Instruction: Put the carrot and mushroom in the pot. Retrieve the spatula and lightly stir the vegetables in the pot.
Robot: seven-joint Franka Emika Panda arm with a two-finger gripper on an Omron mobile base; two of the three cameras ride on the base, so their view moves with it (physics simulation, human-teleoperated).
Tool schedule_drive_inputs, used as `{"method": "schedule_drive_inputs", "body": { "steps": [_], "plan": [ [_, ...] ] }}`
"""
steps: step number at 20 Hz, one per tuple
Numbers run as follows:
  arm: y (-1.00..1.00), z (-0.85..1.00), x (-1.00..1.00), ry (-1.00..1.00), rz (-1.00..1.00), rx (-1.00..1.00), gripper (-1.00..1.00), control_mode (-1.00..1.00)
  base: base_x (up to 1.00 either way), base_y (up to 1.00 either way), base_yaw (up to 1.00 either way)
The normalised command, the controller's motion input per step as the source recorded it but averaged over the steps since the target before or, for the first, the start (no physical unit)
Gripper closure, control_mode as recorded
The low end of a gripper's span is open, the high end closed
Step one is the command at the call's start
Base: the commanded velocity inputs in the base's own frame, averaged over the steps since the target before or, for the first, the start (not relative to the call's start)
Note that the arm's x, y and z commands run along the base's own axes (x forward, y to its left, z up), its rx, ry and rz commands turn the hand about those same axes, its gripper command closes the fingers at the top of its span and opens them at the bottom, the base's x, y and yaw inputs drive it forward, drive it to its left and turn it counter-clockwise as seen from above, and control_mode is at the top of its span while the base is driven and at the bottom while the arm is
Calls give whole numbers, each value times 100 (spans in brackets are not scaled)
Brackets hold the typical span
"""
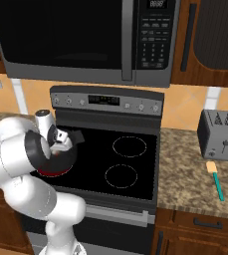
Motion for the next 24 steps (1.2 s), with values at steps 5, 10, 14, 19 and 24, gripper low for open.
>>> {"method": "schedule_drive_inputs", "body": {
  "steps": [5, 10, 14, 19, 24],
  "plan": [
    [0, -12, 3, 0, 0, 0, -100, -100, 0, 0, 0],
    [2, 1, 0, 0, 0, 0, -100, -100, 0, 0, 0],
    [3, 26, -7, -1, 0, 0, -100, -100, 0, 0, 0],
    [0, 38, -12, -3, 0, 0, -100, -100, 0, 0, 0],
    [0, 46, -37, -7, 0, 0, -100, -100, 0, 0, 0]
  ]
}}
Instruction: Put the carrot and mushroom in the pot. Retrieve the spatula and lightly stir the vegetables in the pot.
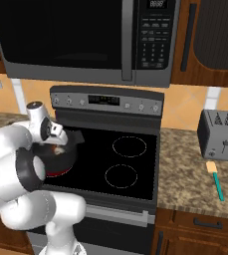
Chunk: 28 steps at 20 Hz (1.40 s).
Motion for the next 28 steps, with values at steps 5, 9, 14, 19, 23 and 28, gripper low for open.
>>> {"method": "schedule_drive_inputs", "body": {
  "steps": [5, 9, 14, 19, 23, 28],
  "plan": [
    [-9, 56, -73, -13, 0, 0, -100, -100, 0, 0, 0],
    [-19, 64, -81, -10, 0, -1, -100, -100, 0, 0, 0],
    [-50, 68, -75, -4, 0, -5, -100, -100, 0, 0, 0],
    [-48, 49, -81, 1, -1, -5, -100, -100, 0, 0, 0],
    [-63, 37, -48, 0, 0, 0, -100, -100, 0, 0, 0],
    [-51, 32, -37, 1, 0, 1, -100, -100, 0, 0, 0]
  ]
}}
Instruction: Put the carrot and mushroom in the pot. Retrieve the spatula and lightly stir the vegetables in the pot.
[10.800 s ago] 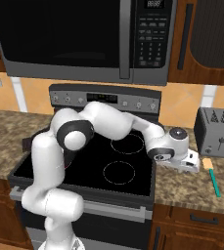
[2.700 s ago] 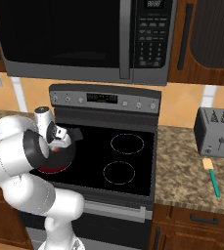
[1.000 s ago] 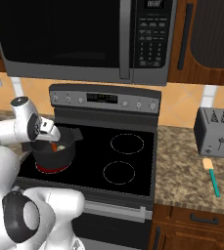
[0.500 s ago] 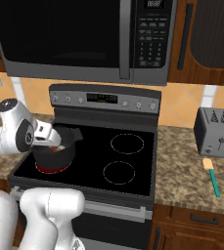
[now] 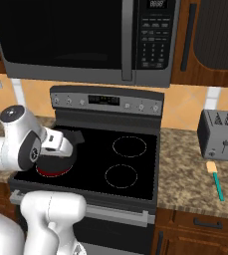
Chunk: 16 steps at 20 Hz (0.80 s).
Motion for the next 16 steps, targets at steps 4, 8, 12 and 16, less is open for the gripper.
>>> {"method": "schedule_drive_inputs", "body": {
  "steps": [4, 8, 12, 16],
  "plan": [
    [-21, 22, -31, 0, 0, 1, -100, -100, 0, 0, 0],
    [0, 15, -51, 0, 0, 3, -100, 100, -19, 0, 0],
    [0, 0, 0, 0, 0, 0, -100, 100, -14, -41, 0],
    [0, 0, 0, 0, 0, 0, -100, 100, 0, -62, 0]
  ]
}}
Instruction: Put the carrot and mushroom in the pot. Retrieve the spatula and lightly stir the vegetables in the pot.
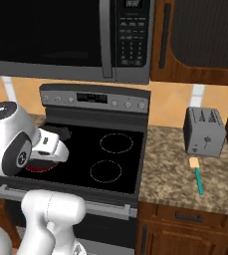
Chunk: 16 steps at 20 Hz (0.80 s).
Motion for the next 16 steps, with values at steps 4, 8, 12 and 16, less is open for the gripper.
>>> {"method": "schedule_drive_inputs", "body": {
  "steps": [4, 8, 12, 16],
  "plan": [
    [0, 0, 0, 0, 0, 0, -100, 100, 0, -100, 0],
    [0, 0, 0, 0, 0, 0, -100, 100, 4, -90, 0],
    [0, 0, 0, 0, 0, 0, -100, 100, 12, -55, 0],
    [0, 0, 0, 0, 0, 0, -100, 100, 37, -19, 0]
  ]
}}
